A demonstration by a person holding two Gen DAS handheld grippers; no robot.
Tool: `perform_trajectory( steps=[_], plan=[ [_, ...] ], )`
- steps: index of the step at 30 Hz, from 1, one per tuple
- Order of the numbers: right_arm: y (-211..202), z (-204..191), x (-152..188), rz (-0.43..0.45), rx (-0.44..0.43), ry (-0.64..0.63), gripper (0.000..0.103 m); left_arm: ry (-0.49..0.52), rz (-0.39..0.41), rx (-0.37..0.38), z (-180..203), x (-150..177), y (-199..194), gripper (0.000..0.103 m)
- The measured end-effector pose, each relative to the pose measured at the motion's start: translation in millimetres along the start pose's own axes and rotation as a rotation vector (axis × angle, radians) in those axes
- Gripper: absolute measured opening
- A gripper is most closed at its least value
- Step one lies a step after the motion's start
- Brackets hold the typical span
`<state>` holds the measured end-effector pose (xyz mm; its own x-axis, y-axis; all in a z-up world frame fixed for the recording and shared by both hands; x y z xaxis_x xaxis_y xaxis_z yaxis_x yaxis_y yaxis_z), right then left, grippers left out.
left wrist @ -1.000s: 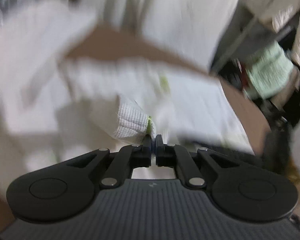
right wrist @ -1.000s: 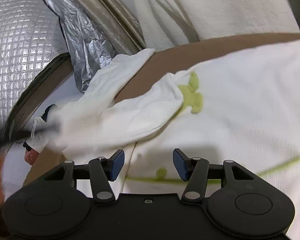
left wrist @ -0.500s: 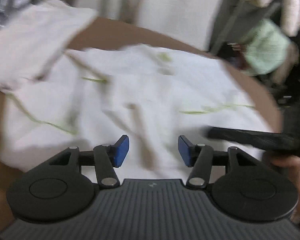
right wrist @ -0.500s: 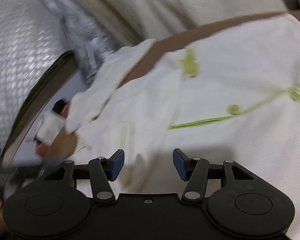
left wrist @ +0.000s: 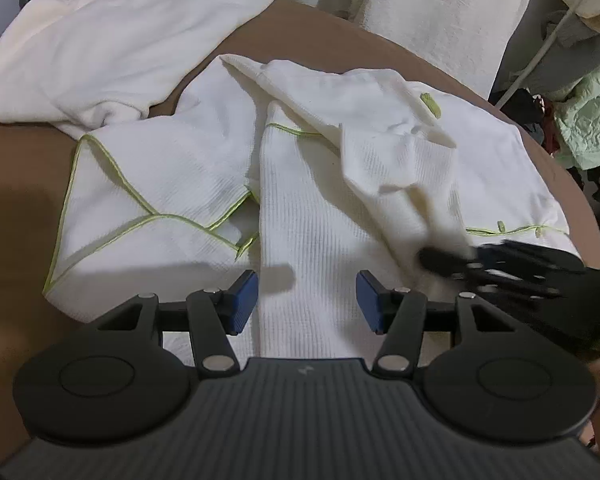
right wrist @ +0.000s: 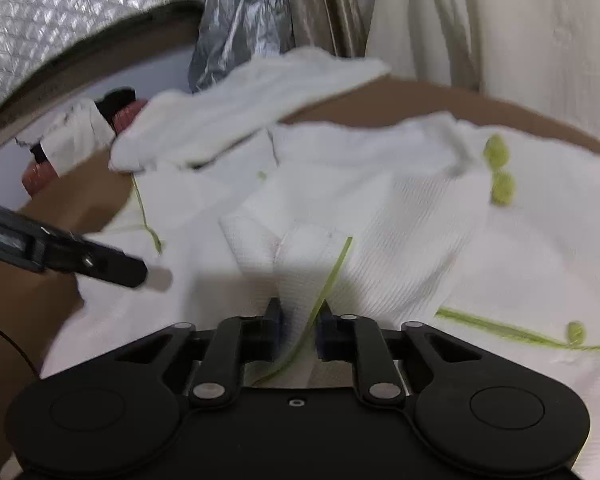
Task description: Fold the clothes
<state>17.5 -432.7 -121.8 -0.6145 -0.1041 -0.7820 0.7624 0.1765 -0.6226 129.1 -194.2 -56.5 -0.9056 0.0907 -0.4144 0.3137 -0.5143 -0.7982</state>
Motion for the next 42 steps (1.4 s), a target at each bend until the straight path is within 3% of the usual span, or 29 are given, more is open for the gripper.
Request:
perform_trajectory(
  steps=[3, 5, 6, 10, 15, 19, 24, 26, 29, 34, 40, 41, 42],
  plan=[
    [-39, -2, -8, 0.058, -0.010, -0.063, 0.019, -0.050, -0.053, 0.120, -4, -4, -8, 0.053],
    [-67, -3, -14, 0.082, 0.031, -0.108, 0.019, -0.063, -0.068, 0.264, 0, -4, -21, 0.053],
    [-81, -2, -16, 0.095, 0.035, -0.119, 0.019, -0.055, -0.058, 0.300, 4, -3, -28, 0.053],
    [-105, -3, -18, 0.033, -0.077, -0.173, 0.021, 0.016, -0.009, 0.282, 15, 1, -35, 0.053],
    [-92, -24, 5, -0.218, -0.168, -0.366, 0.031, 0.011, -0.040, 0.217, 7, 4, -14, 0.053],
    [-88, -20, 14, -0.297, -0.309, -0.332, 0.042, 0.016, -0.009, 0.172, -2, -6, 2, 0.053],
    [-108, -1, 9, -0.173, -0.332, -0.275, 0.054, 0.031, -0.008, 0.154, 1, -48, 30, 0.053],
    [-114, 19, 4, -0.088, -0.321, -0.190, 0.061, 0.040, -0.002, 0.137, 5, -65, 43, 0.053],
    [-108, 59, 5, -0.027, -0.290, 0.008, 0.062, 0.022, -0.004, 0.105, 9, -90, 69, 0.053],
    [-81, 92, 25, -0.098, -0.206, 0.144, 0.062, -0.024, -0.047, 0.105, 11, -117, 108, 0.053],
    [-52, 100, 53, -0.157, -0.220, 0.233, 0.062, -0.061, -0.044, 0.114, 11, -135, 139, 0.054],
    [-51, 100, 57, -0.154, -0.239, 0.246, 0.062, -0.072, -0.034, 0.125, 10, -139, 141, 0.048],
    [-50, 98, 58, -0.149, -0.258, 0.254, 0.062, -0.082, -0.023, 0.137, 10, -142, 142, 0.006]
  ],
)
Point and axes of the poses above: each gripper's, at about its wrist camera, not at the fingertips, and y roughly the way its jaws point, z to its right, x to its underside, the point moved 1 cm from there along y, roughly the way its jaws point, and after that the axes turned 13 degrees about -y, right-handed, at the moved point
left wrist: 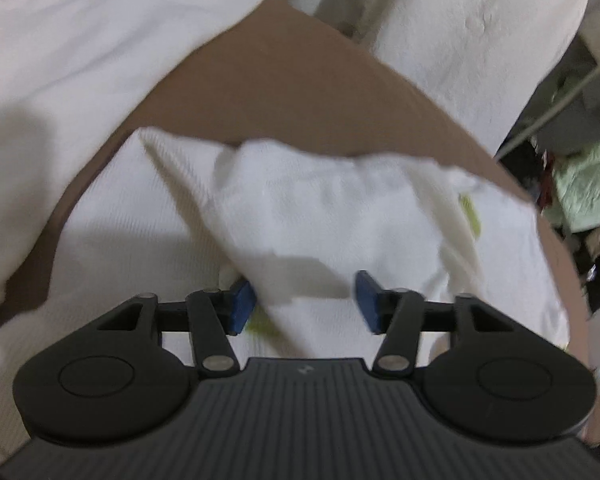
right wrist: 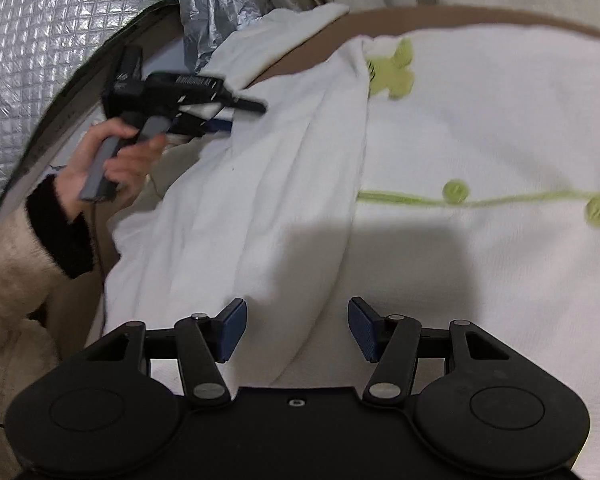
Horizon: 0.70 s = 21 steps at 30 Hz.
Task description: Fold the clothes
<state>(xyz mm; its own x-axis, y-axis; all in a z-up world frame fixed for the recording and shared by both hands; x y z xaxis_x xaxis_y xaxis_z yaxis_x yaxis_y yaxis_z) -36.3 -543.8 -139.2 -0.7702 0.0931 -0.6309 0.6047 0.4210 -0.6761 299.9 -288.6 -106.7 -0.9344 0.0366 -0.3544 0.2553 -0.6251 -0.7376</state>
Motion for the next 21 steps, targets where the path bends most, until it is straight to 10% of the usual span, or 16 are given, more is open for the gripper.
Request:
perform_trajectory(
  steps=[5, 14, 19, 21],
  plan=[
    [4, -1, -1, -0.011, -0.032, -0.019, 0.062, 0.168, 0.122, 0.005, 24, -18, -22, 0.001],
    [11, 2, -11, -0.035, -0.055, -0.031, 0.063, 0.048, 0.274, -0.064, 5, -95, -15, 0.002],
    [17, -6, -13, 0.000, -0.073, -0.019, 0.063, -0.049, 0.138, -0.126, -17, -90, -5, 0.013],
    [16, -10, -10, 0.019, -0.078, 0.000, 0.063, 0.039, 0.130, -0.128, -12, -57, -29, 0.037]
  ],
)
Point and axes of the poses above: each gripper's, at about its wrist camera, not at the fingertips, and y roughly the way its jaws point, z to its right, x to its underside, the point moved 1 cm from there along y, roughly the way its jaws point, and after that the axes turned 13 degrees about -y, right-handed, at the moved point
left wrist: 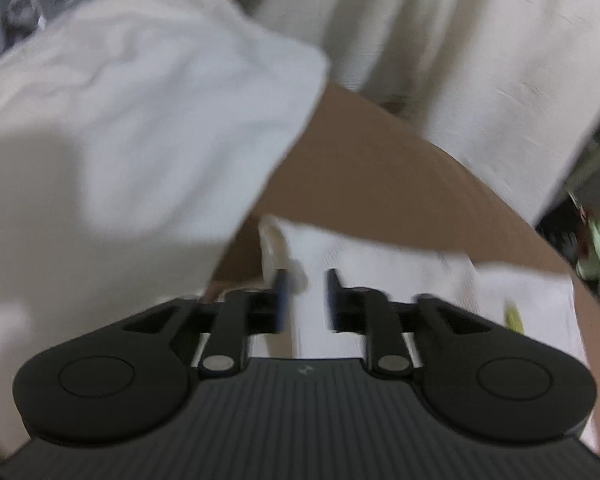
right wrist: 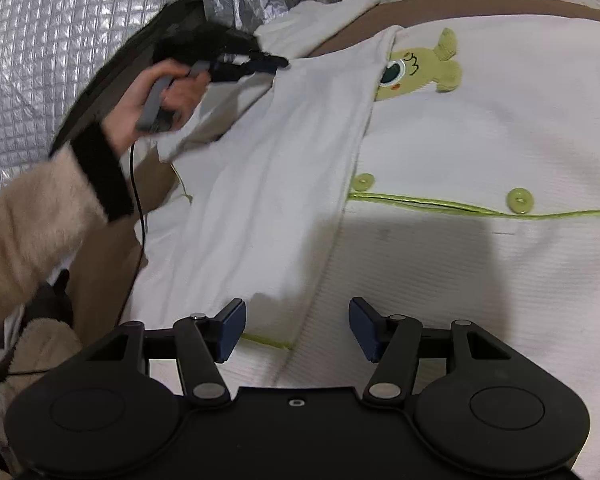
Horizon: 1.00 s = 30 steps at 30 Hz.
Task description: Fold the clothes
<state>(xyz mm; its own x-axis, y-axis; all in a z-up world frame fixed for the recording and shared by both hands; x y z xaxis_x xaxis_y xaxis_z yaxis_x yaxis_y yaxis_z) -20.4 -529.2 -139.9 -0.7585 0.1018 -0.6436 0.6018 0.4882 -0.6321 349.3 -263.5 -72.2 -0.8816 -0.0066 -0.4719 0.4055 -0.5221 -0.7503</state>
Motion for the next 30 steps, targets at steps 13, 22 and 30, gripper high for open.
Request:
perform_trajectory(
  steps=[13, 22, 30],
  plan=[
    [5, -25, 29, 0.081, -0.005, 0.163, 0.063, 0.205, -0.180, 0.152, -7, 201, -126, 0.043],
    [6, -22, 38, 0.181, 0.035, 0.377, 0.057, 0.691, -0.116, 0.084, 46, 292, -124, 0.060],
    [10, -31, 59, 0.242, 0.129, 0.405, 0.018, 0.652, -0.011, 0.086, 43, 287, -125, 0.001]
  ],
)
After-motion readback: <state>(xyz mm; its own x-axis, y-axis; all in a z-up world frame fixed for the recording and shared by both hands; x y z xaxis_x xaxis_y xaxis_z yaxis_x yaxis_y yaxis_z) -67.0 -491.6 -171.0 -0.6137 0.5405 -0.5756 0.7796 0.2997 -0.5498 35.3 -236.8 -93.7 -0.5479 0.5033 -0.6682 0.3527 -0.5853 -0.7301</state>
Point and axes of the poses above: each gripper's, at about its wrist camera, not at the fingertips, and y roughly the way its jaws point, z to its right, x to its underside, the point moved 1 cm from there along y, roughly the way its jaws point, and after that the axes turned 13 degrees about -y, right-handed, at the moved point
